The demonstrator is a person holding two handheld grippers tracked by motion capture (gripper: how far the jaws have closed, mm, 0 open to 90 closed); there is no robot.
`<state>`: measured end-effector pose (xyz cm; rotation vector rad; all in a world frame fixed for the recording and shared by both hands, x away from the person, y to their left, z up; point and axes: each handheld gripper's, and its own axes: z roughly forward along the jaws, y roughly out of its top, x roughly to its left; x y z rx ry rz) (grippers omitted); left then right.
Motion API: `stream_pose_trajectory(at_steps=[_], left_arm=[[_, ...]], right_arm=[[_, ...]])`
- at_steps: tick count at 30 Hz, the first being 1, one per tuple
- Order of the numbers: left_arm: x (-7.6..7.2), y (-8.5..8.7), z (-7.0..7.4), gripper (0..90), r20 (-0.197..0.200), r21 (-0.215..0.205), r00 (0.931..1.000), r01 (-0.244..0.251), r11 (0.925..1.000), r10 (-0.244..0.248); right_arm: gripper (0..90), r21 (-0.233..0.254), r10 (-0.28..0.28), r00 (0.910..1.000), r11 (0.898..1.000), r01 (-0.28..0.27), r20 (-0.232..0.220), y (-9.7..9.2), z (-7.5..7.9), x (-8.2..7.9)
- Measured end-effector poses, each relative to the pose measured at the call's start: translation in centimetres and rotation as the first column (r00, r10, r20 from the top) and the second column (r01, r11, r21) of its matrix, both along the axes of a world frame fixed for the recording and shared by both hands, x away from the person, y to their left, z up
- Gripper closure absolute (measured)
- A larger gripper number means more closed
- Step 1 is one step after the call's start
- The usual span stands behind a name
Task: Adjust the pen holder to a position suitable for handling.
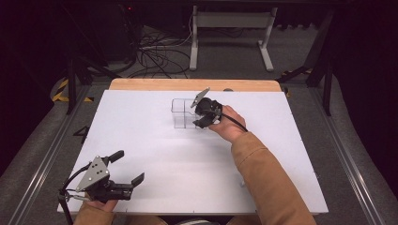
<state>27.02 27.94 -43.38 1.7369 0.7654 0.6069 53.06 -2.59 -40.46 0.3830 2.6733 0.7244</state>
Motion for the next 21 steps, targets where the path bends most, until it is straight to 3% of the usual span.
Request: stream_pose_trajectory(at_steps=[9,14,18,21], left_arm=[[-0.1,-0.1,0.0,0.9,-0.002,-0.004,1.0000,-0.002,1.0000,0.002],[-0.1,-0.1,0.0,0.9,-0.002,-0.006,1.0000,-0.002,1.0000,0.002],[-0.1,-0.1,0.0,0.9,-0.001,-0.005,1.0000,-0.001,1.0000,0.001],[0.0,-0.1,0.0,0.9,0.000,-0.001,1.0000,-0.001,1.0000,0.001]], right_arm=[[68.7,-0.051,0.002,0.9990,0.999,0.001,0.045,0.5,-0.3,-0.6],[75.5,-0.061,0.049,0.9986,0.997,-0.048,0.021,0.2,0.2,-1.0],[83.2,-0.026,0.072,0.9968,0.997,-0.073,-0.034,0.3,0.7,-1.7],[86.3,-0.003,0.099,0.9943,0.995,-0.099,-0.040,0.1,1.4,-2.2]])
